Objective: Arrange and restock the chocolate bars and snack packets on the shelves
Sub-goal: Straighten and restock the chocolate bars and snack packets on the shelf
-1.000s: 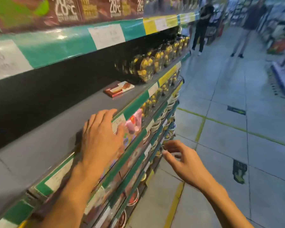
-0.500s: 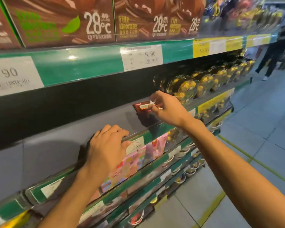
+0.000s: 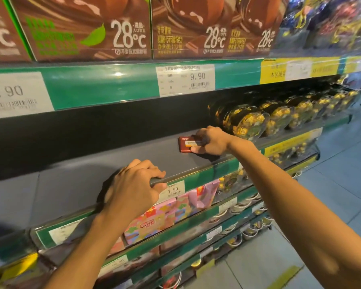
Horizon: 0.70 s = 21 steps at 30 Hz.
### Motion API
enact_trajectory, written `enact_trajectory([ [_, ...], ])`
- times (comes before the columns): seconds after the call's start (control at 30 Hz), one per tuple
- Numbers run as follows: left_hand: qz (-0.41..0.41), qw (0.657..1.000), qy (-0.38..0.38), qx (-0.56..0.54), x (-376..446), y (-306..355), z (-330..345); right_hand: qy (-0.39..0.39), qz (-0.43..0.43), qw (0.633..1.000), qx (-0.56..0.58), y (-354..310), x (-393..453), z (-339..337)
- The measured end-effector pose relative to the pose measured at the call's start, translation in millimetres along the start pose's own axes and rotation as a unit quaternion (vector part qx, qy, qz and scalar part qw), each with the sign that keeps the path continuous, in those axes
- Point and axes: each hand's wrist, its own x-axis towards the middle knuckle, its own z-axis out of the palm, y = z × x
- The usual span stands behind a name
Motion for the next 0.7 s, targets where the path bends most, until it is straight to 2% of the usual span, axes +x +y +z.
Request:
enact_trajectory([
  [0.07, 0.0, 1.0, 0.003, 0.004, -0.6, 1.2, -0.2, 0.004, 0.009, 1.0, 0.0, 1.7, -0.8, 1.5],
  [0.23, 0.014, 1.0, 0.016, 0.006, -2.5, 0.7, 0.7, 0.071, -0.007, 0.992, 0.109, -1.6, -17.8, 2.0],
  [0.43, 0.027, 0.999, 0.022, 0.004, -7.1, -3.2, 0.8, 0.133, -0.076, 0.973, 0.175, -16.3, -42.5, -8.4],
  [0.6, -0.013, 1.0, 0.022, -0.002, -15.1, 1.0, -11.9, 0.208, -0.07, 0.92, 0.324, -35.2, -82.7, -9.7],
  [0.7, -0.053, 0.998, 0.032, 0.015, -33.2, -2.4, -23.7, 0.203, -0.088, 0.883, 0.413, -51.6, -112.6, 0.5],
])
